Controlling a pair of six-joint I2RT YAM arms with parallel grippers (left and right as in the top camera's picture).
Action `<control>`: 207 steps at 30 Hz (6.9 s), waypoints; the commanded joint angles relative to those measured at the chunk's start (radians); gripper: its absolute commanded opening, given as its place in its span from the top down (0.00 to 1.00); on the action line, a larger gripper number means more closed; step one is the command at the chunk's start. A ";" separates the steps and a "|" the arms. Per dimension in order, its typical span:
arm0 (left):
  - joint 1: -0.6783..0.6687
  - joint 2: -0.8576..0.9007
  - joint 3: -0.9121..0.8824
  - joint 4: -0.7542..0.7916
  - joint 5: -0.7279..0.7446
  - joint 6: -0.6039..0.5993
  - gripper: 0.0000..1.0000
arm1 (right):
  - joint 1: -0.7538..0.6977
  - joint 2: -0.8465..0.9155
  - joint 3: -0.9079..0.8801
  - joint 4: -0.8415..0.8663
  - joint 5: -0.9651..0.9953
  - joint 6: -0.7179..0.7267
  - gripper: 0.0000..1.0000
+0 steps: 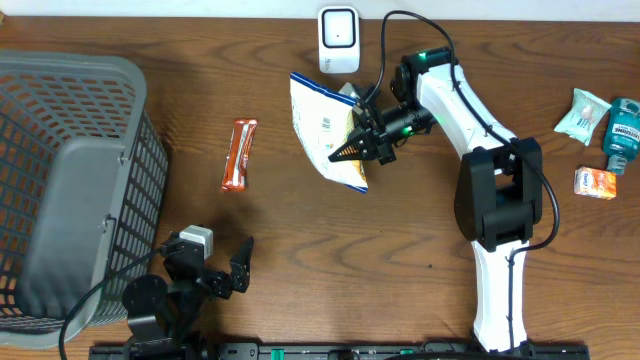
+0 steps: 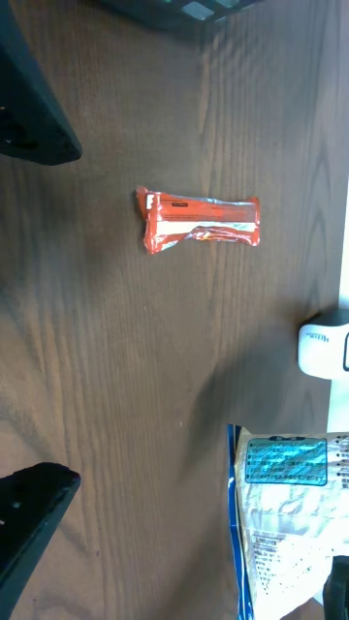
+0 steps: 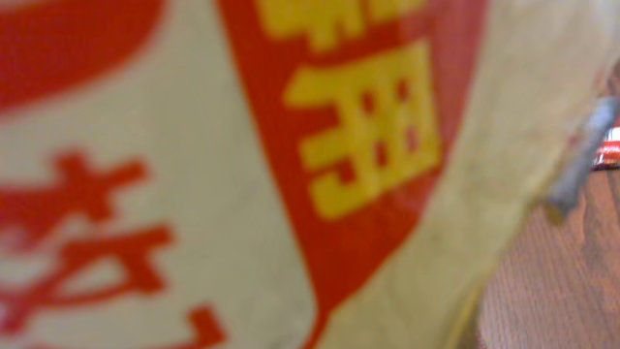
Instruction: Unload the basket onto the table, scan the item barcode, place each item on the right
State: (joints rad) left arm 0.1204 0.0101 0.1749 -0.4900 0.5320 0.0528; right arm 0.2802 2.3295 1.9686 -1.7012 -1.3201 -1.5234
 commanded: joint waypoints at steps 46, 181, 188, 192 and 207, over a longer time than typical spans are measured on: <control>-0.004 -0.004 0.003 0.004 -0.002 0.006 0.02 | 0.040 -0.151 0.073 0.209 0.476 0.554 0.99; -0.004 -0.004 0.003 0.004 -0.002 0.006 0.02 | 0.454 0.071 0.090 1.240 0.859 1.675 0.55; -0.004 -0.004 0.003 0.004 -0.002 0.006 0.02 | 0.472 0.188 0.090 1.272 0.843 1.686 0.61; -0.004 -0.004 0.003 0.004 -0.002 0.006 0.02 | 0.479 0.227 0.090 1.250 0.843 1.682 0.70; -0.004 -0.004 0.003 0.004 -0.002 0.006 0.02 | 0.386 0.092 0.092 0.674 1.251 1.355 0.96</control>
State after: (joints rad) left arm 0.1204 0.0105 0.1749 -0.4904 0.5323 0.0528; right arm 0.7006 2.4657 2.0743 -0.9874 -0.2939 -0.0395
